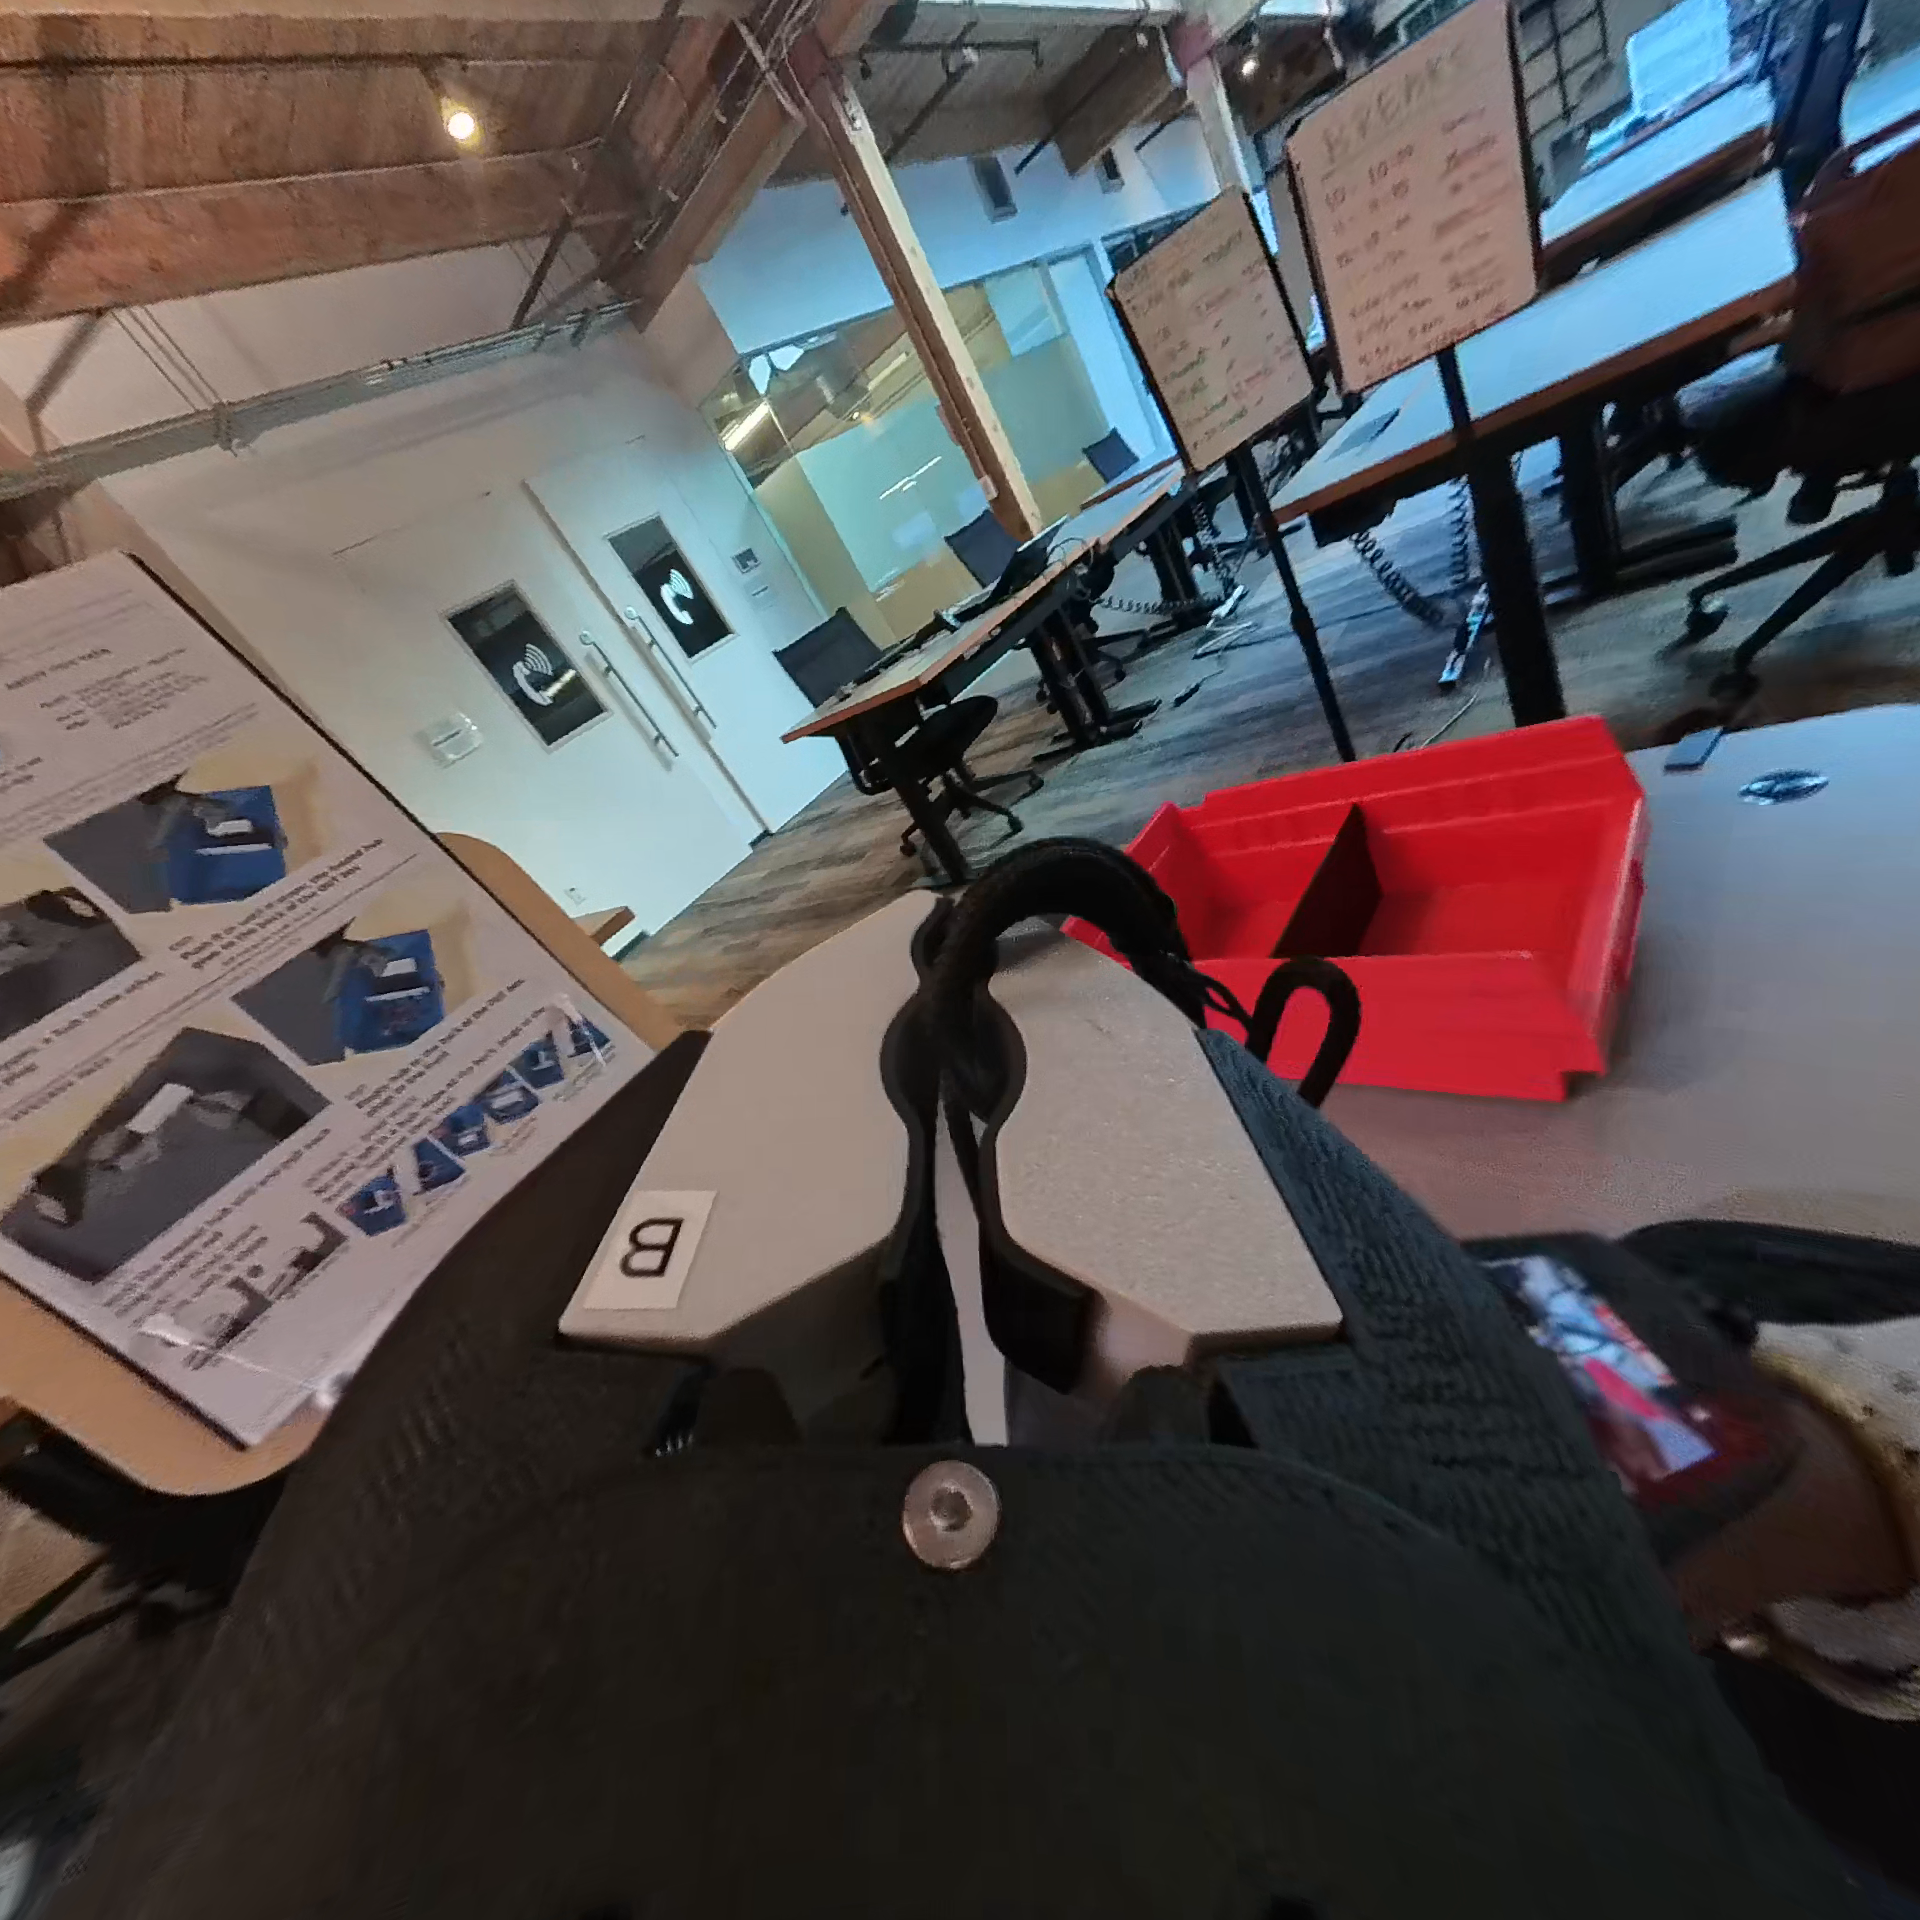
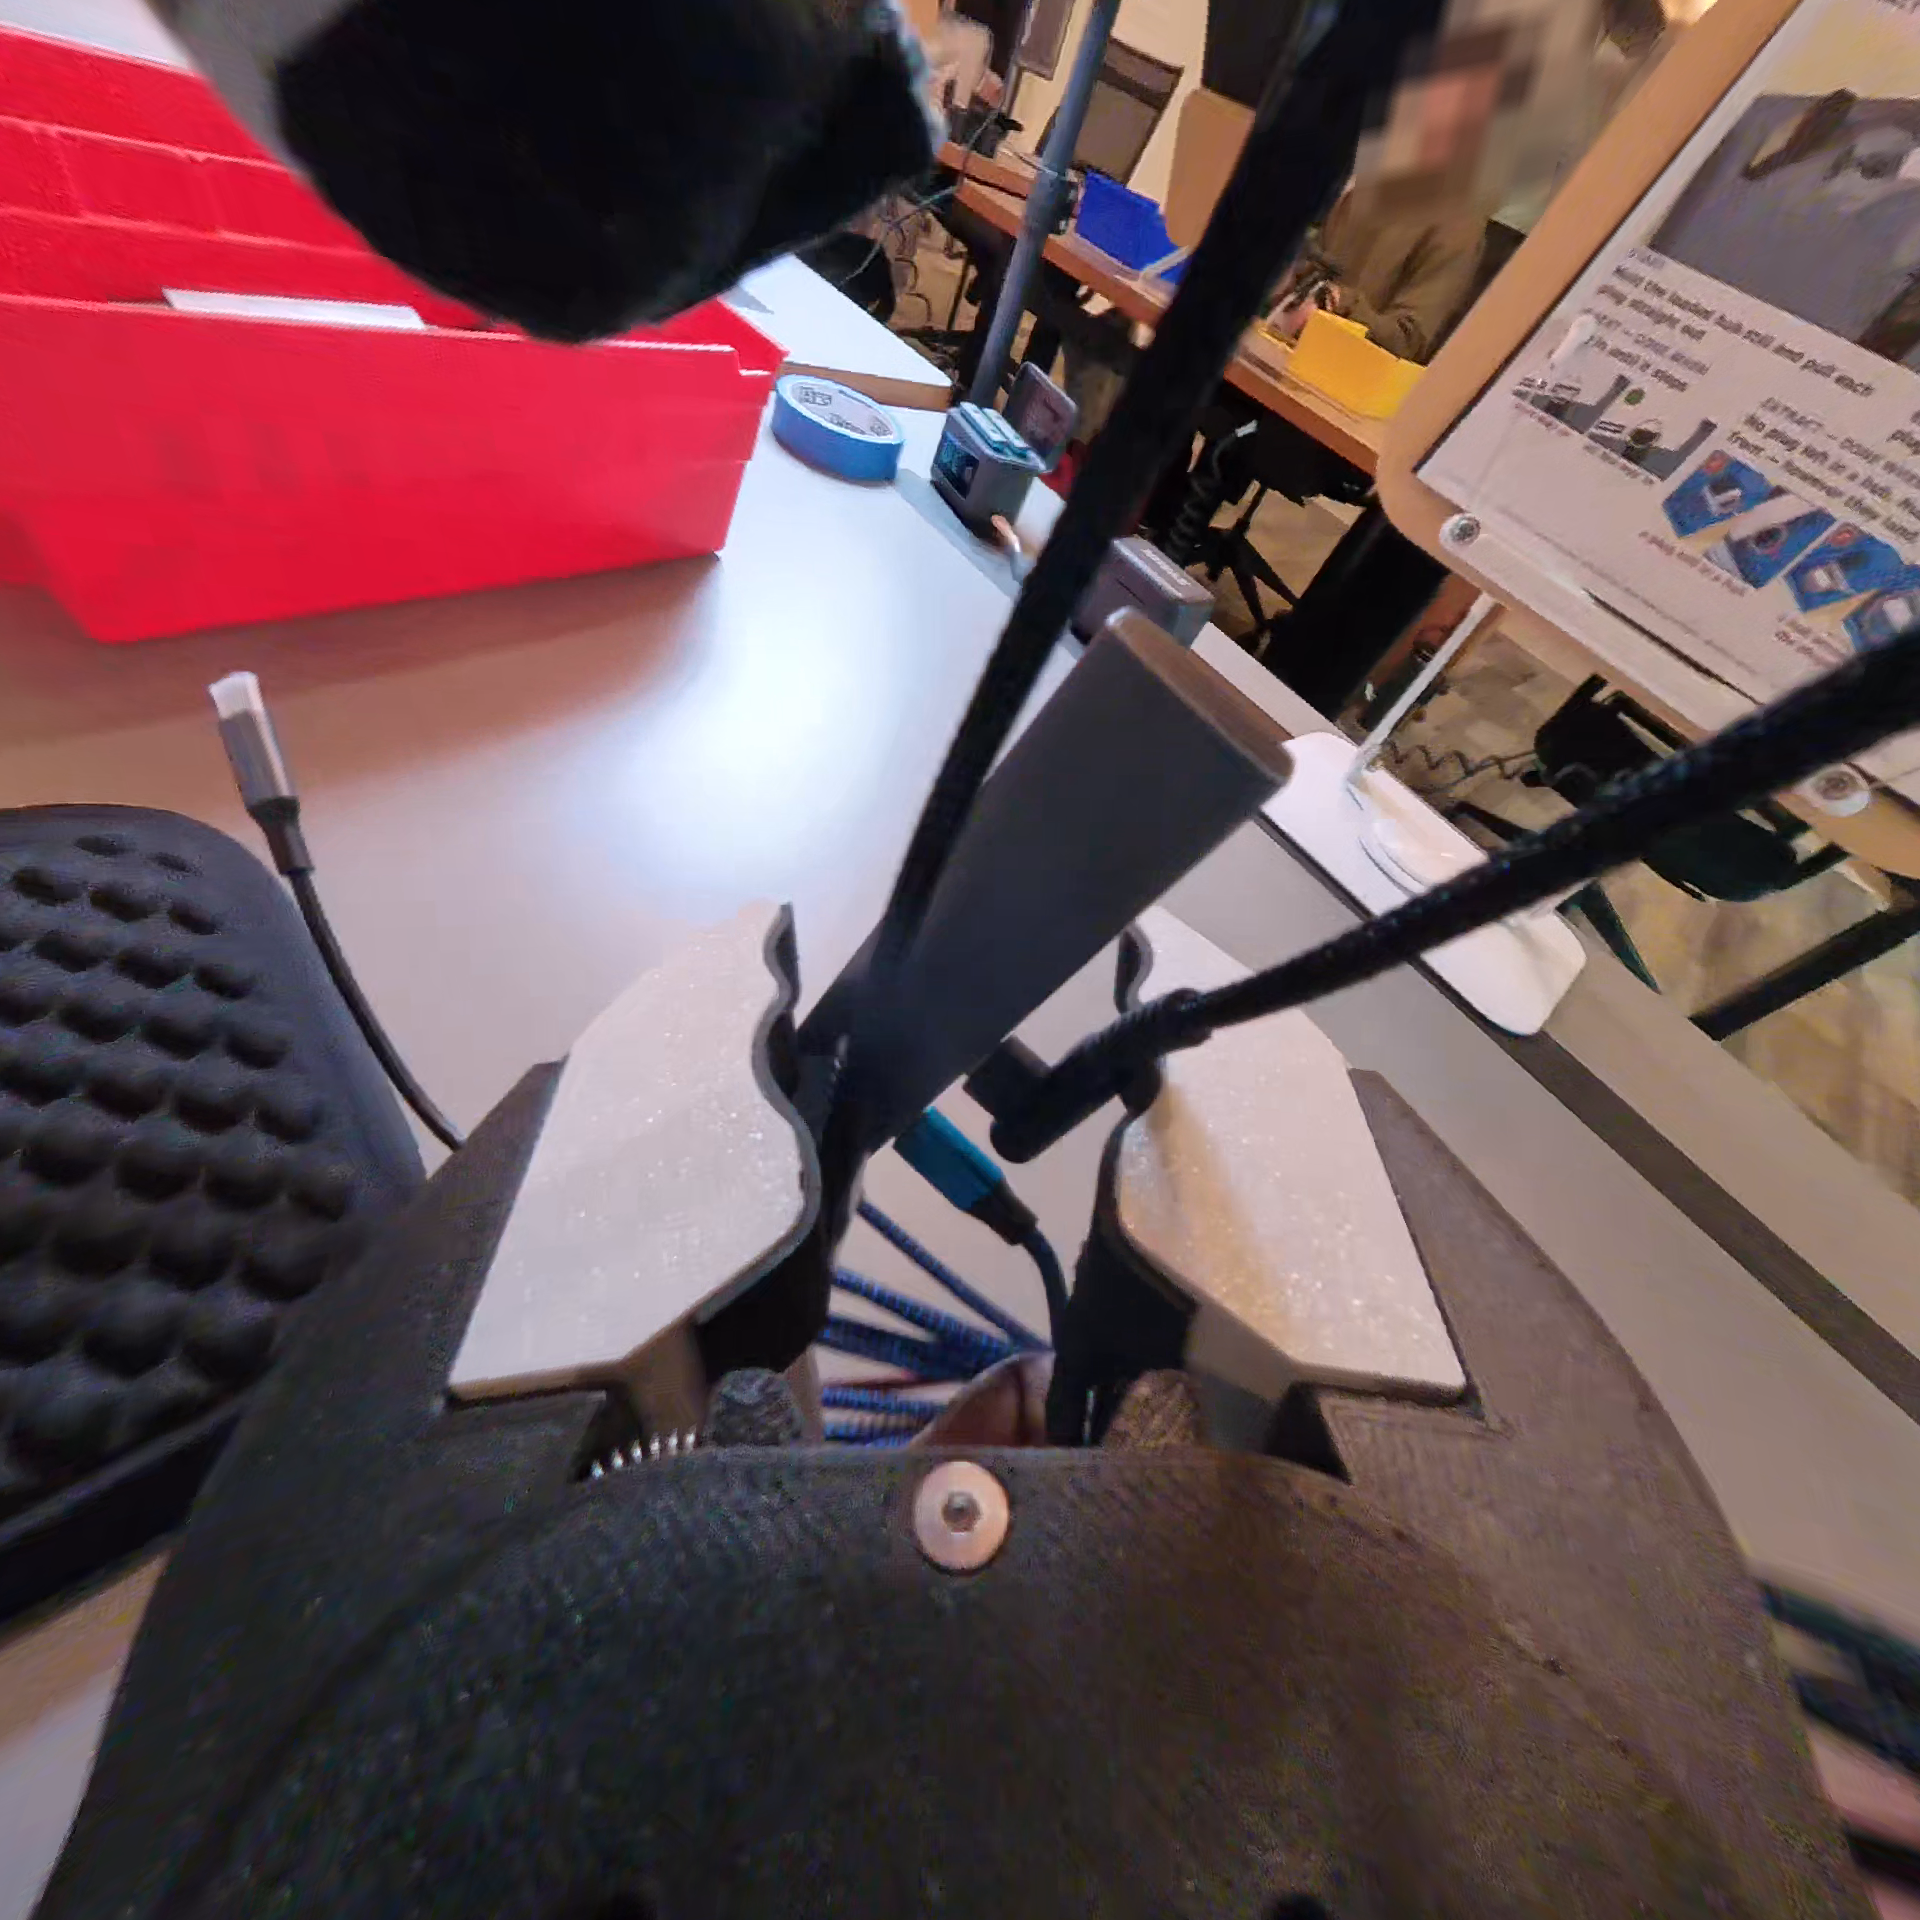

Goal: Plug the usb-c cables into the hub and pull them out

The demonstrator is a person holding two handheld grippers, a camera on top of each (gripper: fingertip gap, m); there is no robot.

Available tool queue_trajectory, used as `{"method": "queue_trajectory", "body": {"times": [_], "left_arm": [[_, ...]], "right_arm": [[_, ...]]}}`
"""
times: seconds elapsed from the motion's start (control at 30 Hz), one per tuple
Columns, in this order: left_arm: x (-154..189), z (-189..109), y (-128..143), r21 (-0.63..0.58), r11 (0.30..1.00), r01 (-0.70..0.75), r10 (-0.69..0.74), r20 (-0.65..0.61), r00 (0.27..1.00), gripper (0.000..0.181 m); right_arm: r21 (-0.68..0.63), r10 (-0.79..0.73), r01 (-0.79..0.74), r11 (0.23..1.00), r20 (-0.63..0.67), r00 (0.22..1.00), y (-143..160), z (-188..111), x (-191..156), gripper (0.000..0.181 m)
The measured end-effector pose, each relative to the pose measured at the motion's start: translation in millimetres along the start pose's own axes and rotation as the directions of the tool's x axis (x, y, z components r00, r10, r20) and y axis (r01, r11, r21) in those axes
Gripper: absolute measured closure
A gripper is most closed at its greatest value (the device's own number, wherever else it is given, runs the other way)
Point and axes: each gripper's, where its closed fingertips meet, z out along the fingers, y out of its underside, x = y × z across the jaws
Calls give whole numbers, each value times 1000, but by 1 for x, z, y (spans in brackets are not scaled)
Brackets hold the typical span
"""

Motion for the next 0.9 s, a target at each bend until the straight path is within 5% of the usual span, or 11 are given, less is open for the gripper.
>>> {"method": "queue_trajectory", "body": {"times": [0.27,0.57,0.9], "left_arm": [[-12,3,6,32,985,170,-169,-27,985,175],[-9,-2,21,-21,970,242,-242,-158,957,104],[-50,-39,45,23,958,287,-286,-13,958,101]], "right_arm": [[71,82,-84,994,26,996,0,-4,3,147],[115,270,-279,953,91,959,4,-8,14,154],[187,448,-462,867,114,887,4,-19,44,155]]}}
